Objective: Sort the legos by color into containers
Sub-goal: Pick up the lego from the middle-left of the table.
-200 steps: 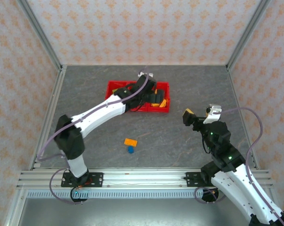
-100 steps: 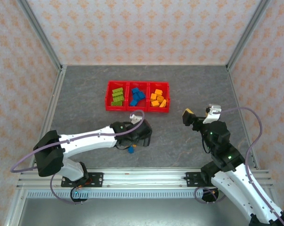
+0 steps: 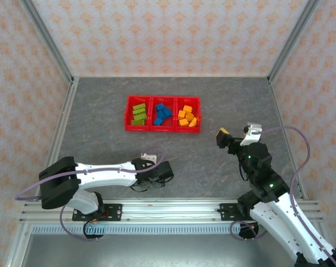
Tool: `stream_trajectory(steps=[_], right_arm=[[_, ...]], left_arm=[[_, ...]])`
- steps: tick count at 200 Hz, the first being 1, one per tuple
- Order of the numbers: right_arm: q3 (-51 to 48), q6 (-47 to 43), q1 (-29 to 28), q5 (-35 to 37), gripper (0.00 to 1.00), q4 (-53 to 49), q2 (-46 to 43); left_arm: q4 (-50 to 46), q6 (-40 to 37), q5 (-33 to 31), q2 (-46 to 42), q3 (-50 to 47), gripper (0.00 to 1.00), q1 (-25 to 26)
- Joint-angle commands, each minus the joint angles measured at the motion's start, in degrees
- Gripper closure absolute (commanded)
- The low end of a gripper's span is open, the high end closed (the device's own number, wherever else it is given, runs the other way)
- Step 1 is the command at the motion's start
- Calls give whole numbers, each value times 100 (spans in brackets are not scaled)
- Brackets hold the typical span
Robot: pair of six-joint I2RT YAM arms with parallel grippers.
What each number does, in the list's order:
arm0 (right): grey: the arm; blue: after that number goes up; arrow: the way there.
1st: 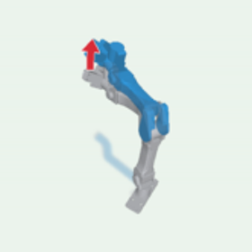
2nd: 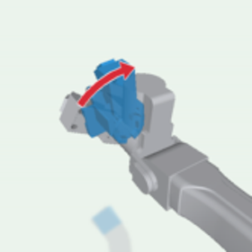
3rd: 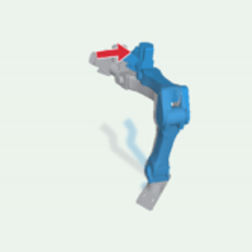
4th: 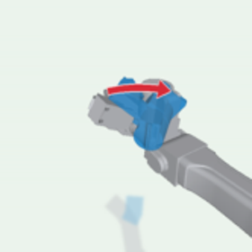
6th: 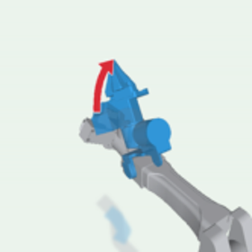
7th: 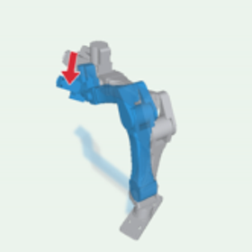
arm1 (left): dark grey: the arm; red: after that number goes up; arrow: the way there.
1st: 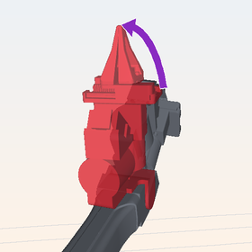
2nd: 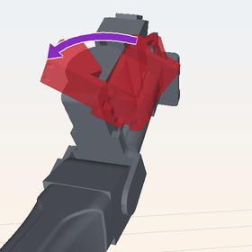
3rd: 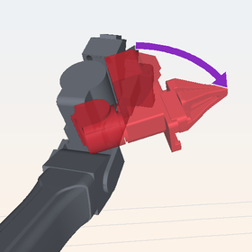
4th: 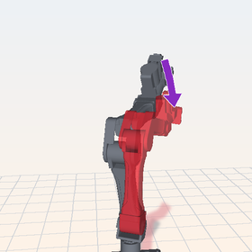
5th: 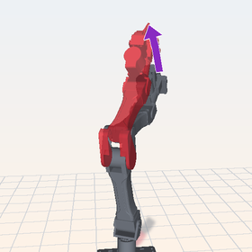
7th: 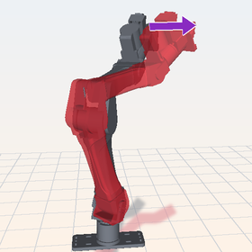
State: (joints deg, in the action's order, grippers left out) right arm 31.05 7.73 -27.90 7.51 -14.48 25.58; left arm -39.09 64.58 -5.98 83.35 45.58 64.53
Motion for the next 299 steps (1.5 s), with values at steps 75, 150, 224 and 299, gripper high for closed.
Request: stream_trajectory(steps=[75, 150, 224, 299], right_arm=[[-29, -19, 4, 181, 0, 41, -36], [-33, -18, 4, 214, 0, 27, -18], [-29, 0, 4, 313, 0, 0, -10], [-24, -4, 4, 343, 0, -5, 39]], left_arm=[[746, 73, -10, 343, -451, 43, -142], [1036, -245, -361, 406, -575, 55, -441], [788, -176, -1055, -57, -558, 71, -457], [405, -192, -1246, -550, -370, 79, -447]])
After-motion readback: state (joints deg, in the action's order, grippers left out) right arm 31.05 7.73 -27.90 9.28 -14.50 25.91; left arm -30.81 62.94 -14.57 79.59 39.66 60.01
